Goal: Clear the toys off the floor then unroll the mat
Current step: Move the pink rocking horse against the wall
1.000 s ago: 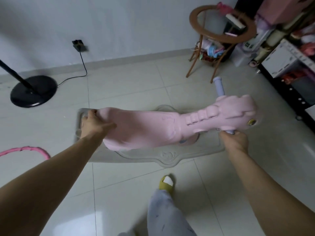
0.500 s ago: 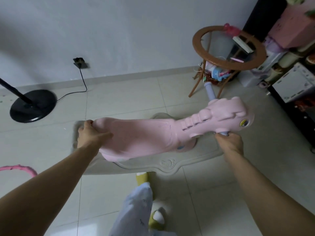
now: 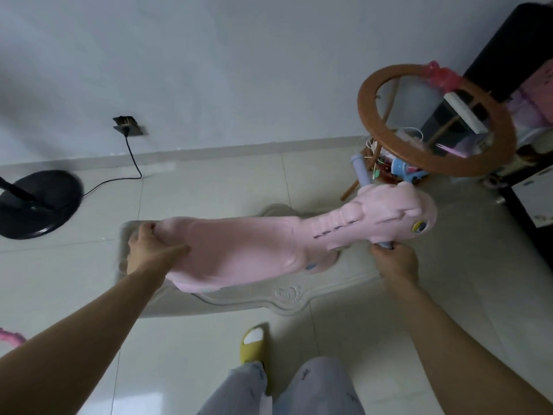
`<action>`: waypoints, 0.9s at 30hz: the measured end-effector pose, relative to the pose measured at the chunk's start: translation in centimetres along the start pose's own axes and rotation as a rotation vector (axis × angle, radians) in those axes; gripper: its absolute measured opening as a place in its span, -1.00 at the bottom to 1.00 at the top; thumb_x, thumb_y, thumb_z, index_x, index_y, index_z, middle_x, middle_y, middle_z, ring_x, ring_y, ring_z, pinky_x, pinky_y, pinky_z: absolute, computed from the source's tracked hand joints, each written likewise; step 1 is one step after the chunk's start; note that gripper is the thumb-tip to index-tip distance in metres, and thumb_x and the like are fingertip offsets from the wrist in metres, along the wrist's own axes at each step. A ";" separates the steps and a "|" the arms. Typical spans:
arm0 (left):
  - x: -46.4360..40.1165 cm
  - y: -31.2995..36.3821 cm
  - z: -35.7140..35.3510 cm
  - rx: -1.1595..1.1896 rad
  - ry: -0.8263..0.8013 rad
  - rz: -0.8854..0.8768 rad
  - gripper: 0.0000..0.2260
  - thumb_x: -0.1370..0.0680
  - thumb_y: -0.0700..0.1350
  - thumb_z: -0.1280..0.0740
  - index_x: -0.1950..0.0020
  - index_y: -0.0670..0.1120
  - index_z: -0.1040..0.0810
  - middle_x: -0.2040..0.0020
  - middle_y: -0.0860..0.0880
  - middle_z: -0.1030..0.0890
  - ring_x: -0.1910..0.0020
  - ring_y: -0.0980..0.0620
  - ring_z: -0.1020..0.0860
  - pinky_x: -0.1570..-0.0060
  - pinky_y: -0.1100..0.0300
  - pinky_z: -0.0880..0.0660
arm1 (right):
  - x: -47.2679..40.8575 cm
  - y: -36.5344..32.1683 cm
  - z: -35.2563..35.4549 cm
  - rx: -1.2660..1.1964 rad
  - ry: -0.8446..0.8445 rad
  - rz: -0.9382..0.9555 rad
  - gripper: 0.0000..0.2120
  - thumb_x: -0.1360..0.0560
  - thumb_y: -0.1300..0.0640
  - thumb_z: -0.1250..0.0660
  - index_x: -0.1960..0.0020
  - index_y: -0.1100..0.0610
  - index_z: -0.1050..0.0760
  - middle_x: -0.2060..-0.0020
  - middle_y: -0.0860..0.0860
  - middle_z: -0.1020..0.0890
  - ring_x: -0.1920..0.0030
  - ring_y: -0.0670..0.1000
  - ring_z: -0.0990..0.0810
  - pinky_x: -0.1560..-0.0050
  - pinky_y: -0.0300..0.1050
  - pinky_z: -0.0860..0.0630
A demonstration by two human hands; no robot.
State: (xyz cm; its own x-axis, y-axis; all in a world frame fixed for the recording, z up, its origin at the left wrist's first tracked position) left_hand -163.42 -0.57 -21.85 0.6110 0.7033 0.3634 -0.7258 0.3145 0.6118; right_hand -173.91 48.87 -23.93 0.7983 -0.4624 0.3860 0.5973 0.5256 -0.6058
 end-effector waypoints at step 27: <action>-26.5 18.9 -10.1 -0.038 0.090 0.199 -0.31 -0.24 -0.07 -0.52 -0.32 0.02 -0.34 -0.29 -0.16 -0.44 -0.25 -0.28 -0.41 -0.23 -0.21 -0.39 | -30.7 -26.0 -14.6 0.015 -0.201 0.101 -0.87 -0.38 0.17 -0.35 0.32 0.14 -0.46 0.28 0.17 -0.57 0.21 0.19 -0.50 0.21 -0.02 -0.36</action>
State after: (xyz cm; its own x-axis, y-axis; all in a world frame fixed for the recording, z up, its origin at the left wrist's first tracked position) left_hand -196.50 -6.86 -27.00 0.4248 0.8074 0.4095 -0.8418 0.1859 0.5068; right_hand -215.13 38.97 -30.18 0.8526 -0.2562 0.4554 0.5133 0.5735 -0.6385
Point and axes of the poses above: each hand's wrist, its own x-axis away from the middle knuckle, its own z-axis out of the back of the hand, y = z × x, the point moved 9 cm from there along -x, towards the middle knuckle
